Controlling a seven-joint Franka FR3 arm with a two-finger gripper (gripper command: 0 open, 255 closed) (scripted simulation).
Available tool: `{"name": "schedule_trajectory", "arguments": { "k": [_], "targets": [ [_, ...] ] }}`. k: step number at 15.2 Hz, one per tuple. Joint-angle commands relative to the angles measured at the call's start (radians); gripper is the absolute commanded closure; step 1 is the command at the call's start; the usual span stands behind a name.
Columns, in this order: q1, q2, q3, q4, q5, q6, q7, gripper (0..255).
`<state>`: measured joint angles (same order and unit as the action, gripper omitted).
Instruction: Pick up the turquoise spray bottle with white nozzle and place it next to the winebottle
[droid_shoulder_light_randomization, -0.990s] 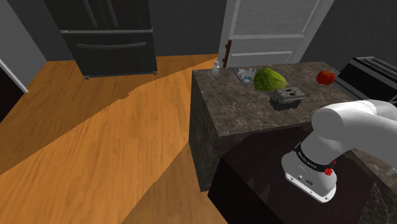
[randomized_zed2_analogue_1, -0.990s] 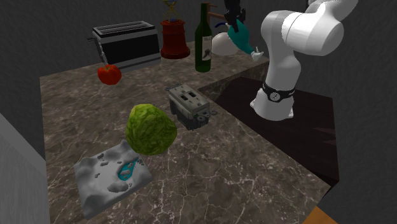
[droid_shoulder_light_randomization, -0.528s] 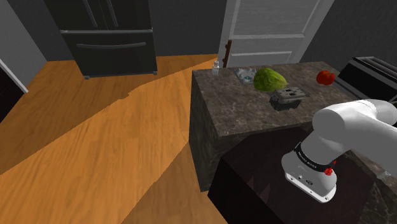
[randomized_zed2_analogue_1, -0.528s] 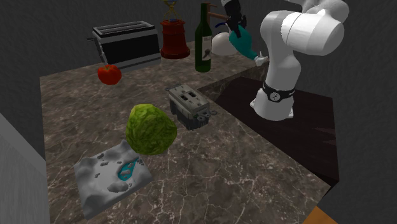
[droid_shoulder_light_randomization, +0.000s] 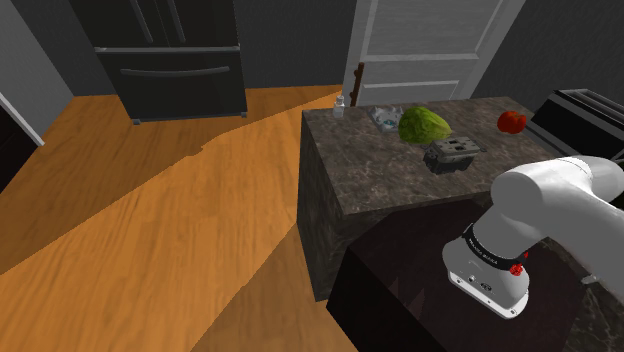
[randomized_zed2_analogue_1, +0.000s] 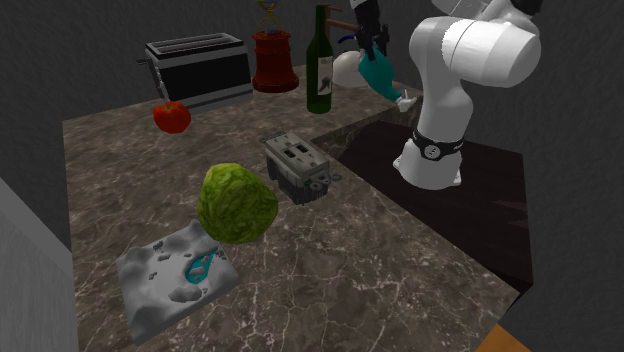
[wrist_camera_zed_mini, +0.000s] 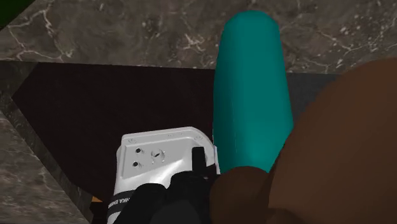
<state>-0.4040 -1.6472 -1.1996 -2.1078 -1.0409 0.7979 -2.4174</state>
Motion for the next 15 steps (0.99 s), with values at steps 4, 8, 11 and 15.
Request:
{"name": "schedule_trajectory", "arguments": {
  "k": [4, 8, 11, 15],
  "targets": [
    [0.006, -0.006, -0.096, -0.010, -0.112, 0.080, 0.015, 0],
    [0.119, 0.001, -0.031, 0.119, -0.102, 0.012, 0.026, 0],
    [0.159, -0.033, 0.010, 0.153, -0.117, -0.039, 0.044, 0],
    [0.194, -0.110, 0.057, 0.161, -0.155, -0.107, 0.076, 0]
  ]
}}
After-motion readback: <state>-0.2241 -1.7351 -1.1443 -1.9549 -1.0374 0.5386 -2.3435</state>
